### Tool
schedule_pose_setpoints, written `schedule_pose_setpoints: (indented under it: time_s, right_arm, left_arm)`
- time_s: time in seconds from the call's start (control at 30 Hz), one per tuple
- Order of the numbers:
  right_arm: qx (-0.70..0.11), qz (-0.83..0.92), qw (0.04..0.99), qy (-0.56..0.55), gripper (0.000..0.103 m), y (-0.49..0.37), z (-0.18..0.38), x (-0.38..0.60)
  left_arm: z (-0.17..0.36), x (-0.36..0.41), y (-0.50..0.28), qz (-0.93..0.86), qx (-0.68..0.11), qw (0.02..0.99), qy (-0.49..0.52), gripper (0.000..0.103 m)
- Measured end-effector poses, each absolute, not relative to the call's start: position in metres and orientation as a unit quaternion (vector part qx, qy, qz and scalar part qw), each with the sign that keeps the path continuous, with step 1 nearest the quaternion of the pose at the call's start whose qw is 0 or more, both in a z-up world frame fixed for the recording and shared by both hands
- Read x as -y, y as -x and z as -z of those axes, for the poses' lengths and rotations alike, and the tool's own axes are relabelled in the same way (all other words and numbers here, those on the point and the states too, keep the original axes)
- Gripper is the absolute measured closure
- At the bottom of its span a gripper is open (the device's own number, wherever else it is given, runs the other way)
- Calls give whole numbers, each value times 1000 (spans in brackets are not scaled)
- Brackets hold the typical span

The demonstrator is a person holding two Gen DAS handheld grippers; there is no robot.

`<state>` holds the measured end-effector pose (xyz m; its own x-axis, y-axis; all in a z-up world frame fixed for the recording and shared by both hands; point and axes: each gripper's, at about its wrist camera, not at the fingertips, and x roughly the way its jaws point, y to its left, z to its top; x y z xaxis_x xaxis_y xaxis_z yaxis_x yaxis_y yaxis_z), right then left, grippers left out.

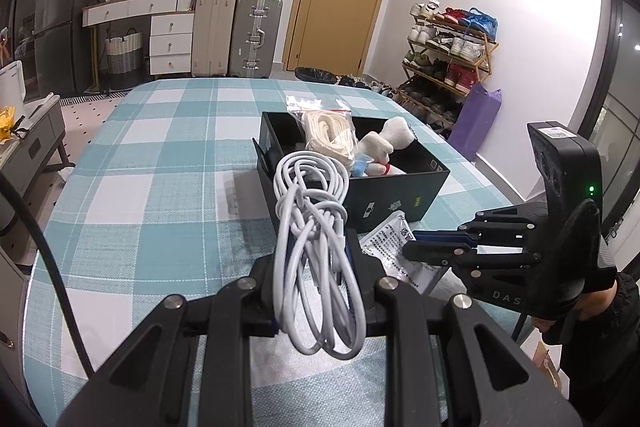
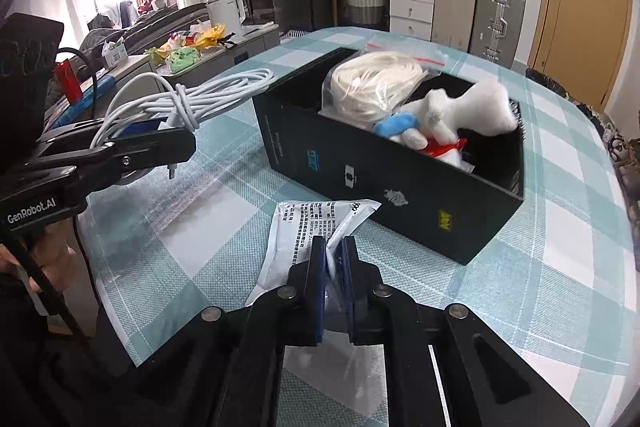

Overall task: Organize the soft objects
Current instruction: 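Lower the cable coil and white sachet into the black box, open both grippers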

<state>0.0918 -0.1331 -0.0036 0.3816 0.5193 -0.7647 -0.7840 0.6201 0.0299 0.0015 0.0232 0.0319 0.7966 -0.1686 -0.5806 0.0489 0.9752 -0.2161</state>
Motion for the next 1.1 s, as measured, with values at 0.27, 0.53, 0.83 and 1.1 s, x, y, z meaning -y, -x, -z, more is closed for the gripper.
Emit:
schedule_pose_setpoints:
  time_s: [0.27,0.53,0.83,1.1]
  right_arm:
    - [-358,-411,822,165,96,-81,-17,140]
    - [-316,-400,850,135,96,-80,-48,154]
    - [-284,-376,878,86,96,-92,-66,166]
    - [-269,-346,896,62,96,-115,-72,173]
  left_arm:
    - [-41,-23,-4,57,-300,948,94,81]
    - [-53,-21,-18,53,-283,953,91,81]
    - [-68,-18,-41,50,-260,961,83,81]
    - [-66,-11,-70,48,-250,964,72,80]
